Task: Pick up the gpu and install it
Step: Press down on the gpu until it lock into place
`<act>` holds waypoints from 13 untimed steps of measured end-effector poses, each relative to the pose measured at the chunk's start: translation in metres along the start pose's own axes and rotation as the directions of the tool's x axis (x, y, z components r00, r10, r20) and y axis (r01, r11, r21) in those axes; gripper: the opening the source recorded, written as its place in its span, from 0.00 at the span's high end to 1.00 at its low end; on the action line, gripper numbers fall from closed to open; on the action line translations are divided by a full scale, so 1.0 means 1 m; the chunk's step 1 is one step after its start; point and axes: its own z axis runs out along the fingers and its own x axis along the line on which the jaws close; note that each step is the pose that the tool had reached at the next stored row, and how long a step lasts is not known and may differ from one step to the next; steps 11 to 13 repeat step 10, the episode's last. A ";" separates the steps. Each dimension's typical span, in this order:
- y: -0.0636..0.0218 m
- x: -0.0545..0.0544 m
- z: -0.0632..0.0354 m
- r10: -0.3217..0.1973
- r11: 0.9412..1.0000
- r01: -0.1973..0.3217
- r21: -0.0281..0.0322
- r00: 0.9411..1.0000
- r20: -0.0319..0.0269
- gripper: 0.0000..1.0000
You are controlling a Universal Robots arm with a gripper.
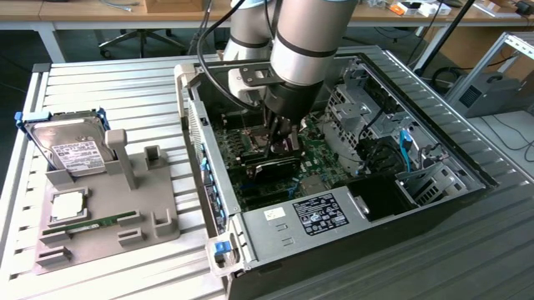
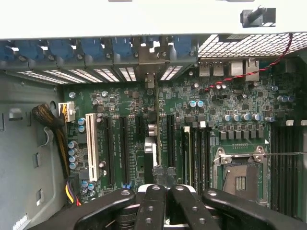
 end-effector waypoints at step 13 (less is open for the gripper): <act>0.0000 0.000 -0.0001 0.000 1.000 0.000 0.000 1.000 0.000 0.89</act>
